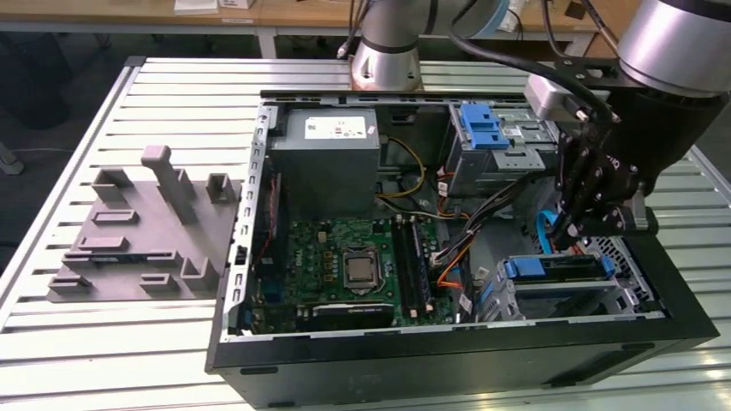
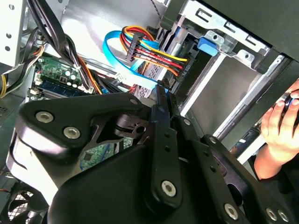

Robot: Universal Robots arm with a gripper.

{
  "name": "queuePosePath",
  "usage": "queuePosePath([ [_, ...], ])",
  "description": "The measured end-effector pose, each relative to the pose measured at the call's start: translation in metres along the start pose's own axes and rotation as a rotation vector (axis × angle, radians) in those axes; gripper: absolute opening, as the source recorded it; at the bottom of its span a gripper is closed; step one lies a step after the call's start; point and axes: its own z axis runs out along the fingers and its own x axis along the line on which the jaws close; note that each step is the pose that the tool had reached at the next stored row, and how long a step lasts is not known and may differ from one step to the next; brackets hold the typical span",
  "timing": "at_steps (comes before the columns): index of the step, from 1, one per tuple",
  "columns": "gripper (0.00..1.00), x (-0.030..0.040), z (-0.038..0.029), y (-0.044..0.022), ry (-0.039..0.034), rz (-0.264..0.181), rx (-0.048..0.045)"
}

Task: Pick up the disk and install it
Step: 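Insert the second disk wire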

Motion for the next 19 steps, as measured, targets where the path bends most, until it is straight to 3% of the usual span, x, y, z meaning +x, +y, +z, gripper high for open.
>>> queuePosePath([
  [4,0.18,0.0003,0.0009,0.0,-0.0002,0.0,0.0002],
  [5,0.25,0.0005,0.0013,0.0,-0.0001,-0.001,0.0003],
  [19,0.25,0.0042,0.0066,-0.0003,0.0,-0.002,0.0012],
])
